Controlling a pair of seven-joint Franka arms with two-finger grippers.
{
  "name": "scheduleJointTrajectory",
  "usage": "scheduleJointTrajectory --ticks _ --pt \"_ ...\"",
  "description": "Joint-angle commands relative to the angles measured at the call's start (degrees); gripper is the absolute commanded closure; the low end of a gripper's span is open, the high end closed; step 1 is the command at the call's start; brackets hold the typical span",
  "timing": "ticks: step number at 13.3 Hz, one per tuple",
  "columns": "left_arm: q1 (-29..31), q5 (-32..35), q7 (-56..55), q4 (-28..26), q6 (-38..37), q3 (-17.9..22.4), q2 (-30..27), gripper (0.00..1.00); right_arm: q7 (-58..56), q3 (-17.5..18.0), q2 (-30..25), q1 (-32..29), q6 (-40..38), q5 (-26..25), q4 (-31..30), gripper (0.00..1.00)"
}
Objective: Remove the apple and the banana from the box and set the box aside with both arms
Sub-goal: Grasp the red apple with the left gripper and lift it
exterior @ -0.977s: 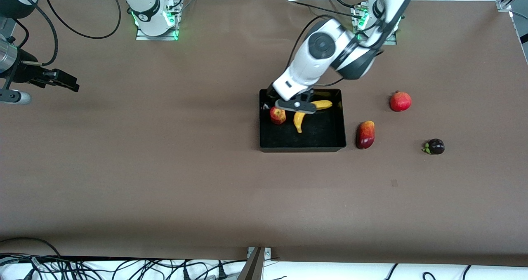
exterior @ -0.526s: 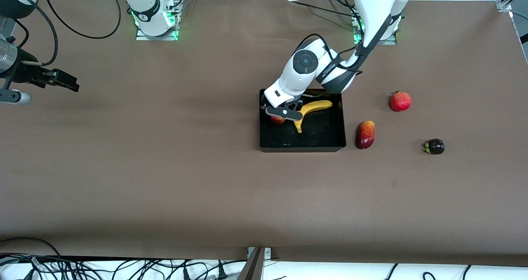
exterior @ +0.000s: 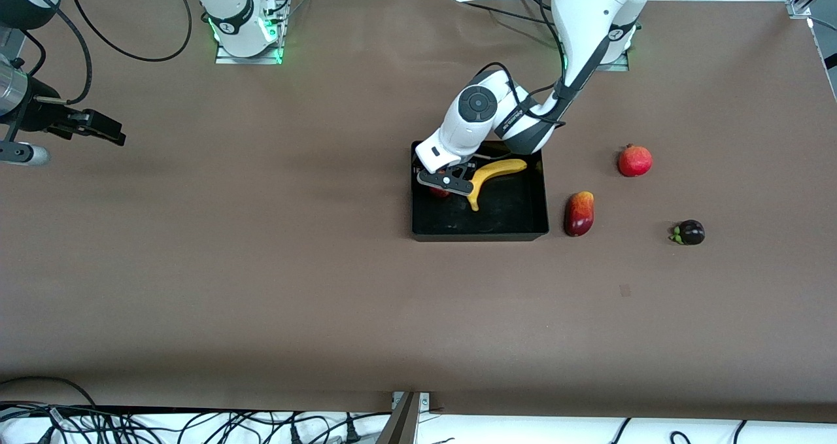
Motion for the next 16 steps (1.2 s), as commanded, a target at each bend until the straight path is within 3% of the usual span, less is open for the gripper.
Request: scheduleJointTrajectory --ticks 1,2,3,5,7,10,12,16 --pt "-0.94 7.11 0.56 0.92 0.32 2.10 0.31 0.62 0.38 0.60 -0.36 -0.65 -0.55 -0.67 -0.01 0.00" --pt "-0.85 9.15 1.69 0.92 -0.21 2.19 -0.12 0.93 0.38 0.69 -0.36 -0.65 -0.73 -0.67 -0.01 0.00" --pt "-0.76 9.26 2.31 0.92 -0.65 2.19 -0.82 1.00 0.30 0.69 -0.36 -0.65 -0.73 -0.67 -0.01 0.00" --pt "-0.50 9.26 2.14 0.84 -3.01 2.19 -2.93 1.00 0.29 0.69 -0.36 -0.65 -0.82 -0.67 -0.01 0.00" --pt "1.86 8.56 2.23 -1.17 -7.74 1.58 -9.67 1.00 0.29 0.69 -0.36 -0.65 -0.73 -0.67 -0.01 0.00" --pt "10.37 8.47 6.07 -8.72 -14.70 -1.66 -20.66 1.00 0.29 0.69 -0.36 -0.65 -0.73 -0.67 -0.01 0.00" --pt "16.61 8.47 13.70 -14.17 -14.89 -2.11 -25.77 1.00 0.29 0.69 -0.36 -0.56 -0.73 -0.67 -0.01 0.00" --pt "28.23 8.12 33.48 -16.83 -14.10 -0.98 -25.27 1.00 0.29 0.69 -0.36 -0.65 -0.73 -0.67 -0.01 0.00"
